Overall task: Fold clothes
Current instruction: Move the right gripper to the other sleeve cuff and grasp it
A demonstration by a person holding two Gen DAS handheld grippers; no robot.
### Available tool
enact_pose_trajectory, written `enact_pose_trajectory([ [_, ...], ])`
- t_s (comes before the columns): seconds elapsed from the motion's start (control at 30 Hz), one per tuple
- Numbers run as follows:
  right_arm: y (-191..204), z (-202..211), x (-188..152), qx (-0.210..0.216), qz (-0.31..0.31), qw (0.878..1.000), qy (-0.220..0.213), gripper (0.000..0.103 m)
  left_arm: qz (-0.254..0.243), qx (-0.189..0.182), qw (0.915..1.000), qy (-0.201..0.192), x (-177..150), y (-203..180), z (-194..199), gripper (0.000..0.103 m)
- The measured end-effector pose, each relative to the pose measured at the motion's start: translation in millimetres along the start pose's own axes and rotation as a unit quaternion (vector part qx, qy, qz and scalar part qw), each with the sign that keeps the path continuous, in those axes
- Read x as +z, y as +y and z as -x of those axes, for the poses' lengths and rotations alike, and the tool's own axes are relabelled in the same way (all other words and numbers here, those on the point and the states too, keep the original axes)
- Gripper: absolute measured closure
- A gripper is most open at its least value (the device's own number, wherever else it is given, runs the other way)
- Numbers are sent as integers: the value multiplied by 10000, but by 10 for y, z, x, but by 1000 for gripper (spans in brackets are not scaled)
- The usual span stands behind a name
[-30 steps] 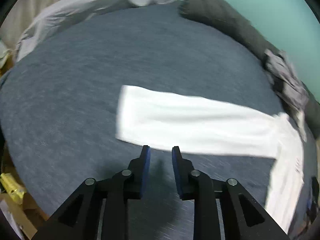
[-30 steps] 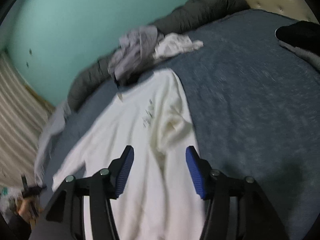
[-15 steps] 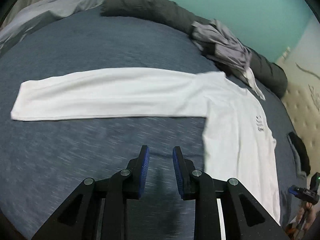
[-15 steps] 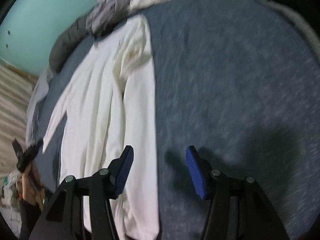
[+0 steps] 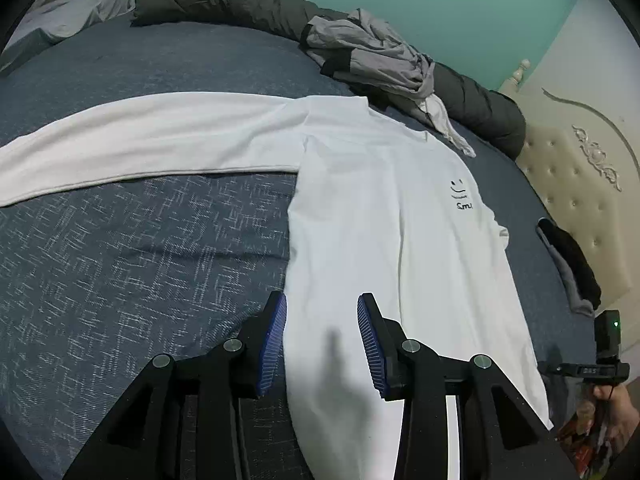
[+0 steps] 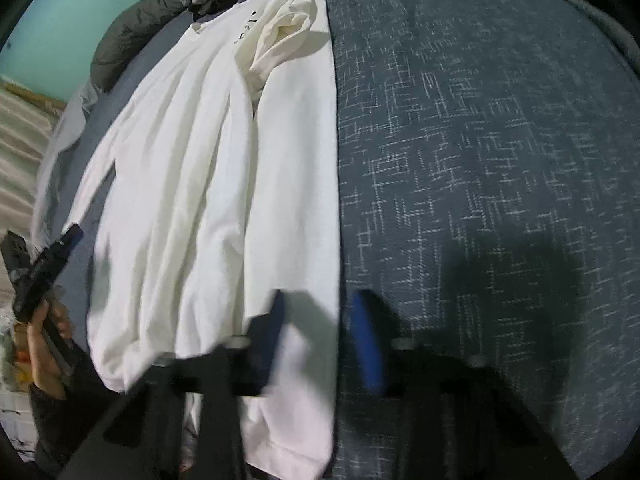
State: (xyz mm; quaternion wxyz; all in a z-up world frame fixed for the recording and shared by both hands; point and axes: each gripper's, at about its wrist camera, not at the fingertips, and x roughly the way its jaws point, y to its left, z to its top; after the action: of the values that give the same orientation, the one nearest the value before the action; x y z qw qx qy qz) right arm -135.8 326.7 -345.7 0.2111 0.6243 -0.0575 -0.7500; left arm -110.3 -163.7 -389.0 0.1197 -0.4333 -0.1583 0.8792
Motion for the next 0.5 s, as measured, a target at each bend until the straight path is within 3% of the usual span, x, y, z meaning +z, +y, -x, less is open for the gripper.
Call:
enact_pose_trajectory([
  [0.13,32,38,-48,-6,53,9999,-110,100,-16,28,10000,-47,-16,62,-22,63],
  [0.3,-48,322,36,51,-48,9986,-528,102,213,9,9997,-86,-22,213,4,62],
  [0.5,-151,589,117,-292,-61,9964,-790,102,308,27,9994,-169,-20,280,67,62],
])
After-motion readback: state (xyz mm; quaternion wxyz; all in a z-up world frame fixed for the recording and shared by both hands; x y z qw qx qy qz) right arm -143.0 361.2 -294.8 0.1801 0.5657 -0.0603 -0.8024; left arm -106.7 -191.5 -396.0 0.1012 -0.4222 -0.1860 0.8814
